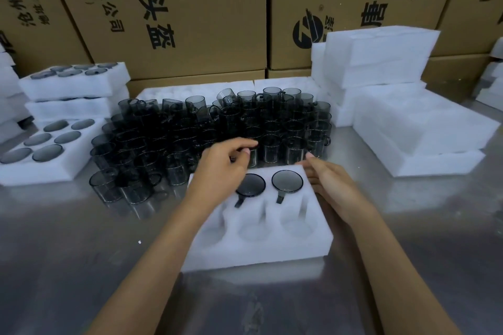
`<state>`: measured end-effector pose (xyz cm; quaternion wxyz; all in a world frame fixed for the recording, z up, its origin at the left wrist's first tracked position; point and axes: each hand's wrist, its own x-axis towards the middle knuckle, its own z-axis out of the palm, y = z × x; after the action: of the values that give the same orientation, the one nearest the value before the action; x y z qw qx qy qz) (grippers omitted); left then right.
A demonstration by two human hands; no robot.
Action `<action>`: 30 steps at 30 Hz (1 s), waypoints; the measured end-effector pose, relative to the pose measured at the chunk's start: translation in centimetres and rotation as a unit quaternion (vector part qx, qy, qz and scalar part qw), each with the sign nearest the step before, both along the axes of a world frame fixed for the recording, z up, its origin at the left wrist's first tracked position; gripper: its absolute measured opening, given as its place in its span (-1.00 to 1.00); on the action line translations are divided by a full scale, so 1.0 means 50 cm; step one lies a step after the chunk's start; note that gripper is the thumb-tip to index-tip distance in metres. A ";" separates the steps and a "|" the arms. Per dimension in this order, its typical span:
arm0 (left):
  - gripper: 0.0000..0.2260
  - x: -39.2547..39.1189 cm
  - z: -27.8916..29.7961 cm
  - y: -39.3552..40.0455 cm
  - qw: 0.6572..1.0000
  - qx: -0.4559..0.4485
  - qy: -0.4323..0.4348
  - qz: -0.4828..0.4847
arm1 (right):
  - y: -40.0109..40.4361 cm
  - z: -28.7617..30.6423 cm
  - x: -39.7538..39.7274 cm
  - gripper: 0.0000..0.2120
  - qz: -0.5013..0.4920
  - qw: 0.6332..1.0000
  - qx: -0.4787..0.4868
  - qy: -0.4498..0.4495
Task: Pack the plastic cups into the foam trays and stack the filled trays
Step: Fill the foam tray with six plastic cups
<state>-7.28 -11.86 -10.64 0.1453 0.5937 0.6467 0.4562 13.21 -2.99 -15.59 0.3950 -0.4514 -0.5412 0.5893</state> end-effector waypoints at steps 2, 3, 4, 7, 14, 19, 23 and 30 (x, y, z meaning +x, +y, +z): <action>-0.75 -0.038 0.029 0.054 0.998 0.002 0.038 0.041 | 0.002 0.000 -0.003 -0.61 -0.009 1.000 -0.002 -0.002; -0.73 -0.053 0.042 0.083 0.997 -0.008 0.061 0.054 | 0.002 0.001 -0.004 -0.60 -0.010 1.000 -0.005 -0.005; -0.71 -0.065 0.051 0.112 0.994 -0.020 0.084 0.064 | 0.002 0.002 -0.006 -0.59 -0.008 1.000 -0.007 -0.011; -0.60 -0.084 0.055 0.178 0.979 -0.086 0.159 0.090 | 0.001 0.005 -0.008 -0.57 0.001 1.000 -0.011 -0.022; -0.75 -0.087 0.025 0.215 0.967 -0.122 0.166 0.148 | 0.012 0.009 -0.002 -0.56 0.018 0.999 -0.041 -0.001; -0.88 -0.104 0.025 0.179 0.976 -0.094 0.131 0.150 | 0.010 0.012 -0.001 -0.57 0.025 0.998 -0.047 -0.015; -0.79 -0.104 0.033 0.114 0.987 -0.003 0.125 0.103 | 0.013 0.011 -0.004 -0.69 -0.067 0.995 0.054 -0.054; -0.78 -0.034 0.007 -0.020 0.987 0.139 0.083 -0.010 | -0.056 0.064 -0.057 -0.76 -0.014 0.971 0.238 0.014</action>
<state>-8.97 -12.88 -10.30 0.0114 0.6504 0.5807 0.4895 10.38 -5.81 -12.37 0.5068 -0.3434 -0.6540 0.4443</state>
